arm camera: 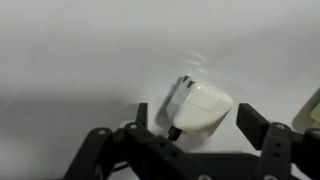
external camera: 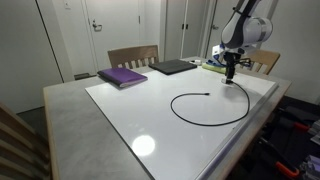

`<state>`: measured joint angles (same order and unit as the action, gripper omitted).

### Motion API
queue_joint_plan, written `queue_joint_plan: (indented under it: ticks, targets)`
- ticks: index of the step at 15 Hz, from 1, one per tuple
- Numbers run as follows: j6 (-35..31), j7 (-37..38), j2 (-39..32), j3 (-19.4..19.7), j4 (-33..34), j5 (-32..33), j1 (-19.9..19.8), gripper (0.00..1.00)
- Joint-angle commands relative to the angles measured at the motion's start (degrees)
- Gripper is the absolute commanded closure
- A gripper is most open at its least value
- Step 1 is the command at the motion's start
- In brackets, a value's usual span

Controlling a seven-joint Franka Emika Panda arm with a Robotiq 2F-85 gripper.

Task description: Unfold the charger

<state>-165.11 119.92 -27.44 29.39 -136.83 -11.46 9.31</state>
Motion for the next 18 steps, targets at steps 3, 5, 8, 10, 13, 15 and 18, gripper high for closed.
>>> queue_joint_plan:
  ticks: [3,5,8,10,13,15,18]
  targets:
    - [4.3,-5.4,2.3,-4.6,0.5,4.7,-5.0,0.00]
    - [5.3,-8.5,2.3,-5.1,1.0,6.4,-6.3,0.00]
    - [7.8,-11.5,2.5,-4.4,2.1,9.0,-6.8,0.00]
    - [9.6,-12.3,2.6,-2.8,2.7,12.6,-5.6,0.00]
    - [11.5,-13.3,4.0,-0.9,3.4,20.4,-3.7,0.00]
    - [13.0,-14.0,4.9,-1.3,4.4,24.7,-3.1,0.00]
    - [16.4,-15.9,7.3,-4.9,4.9,28.1,-2.7,0.00]
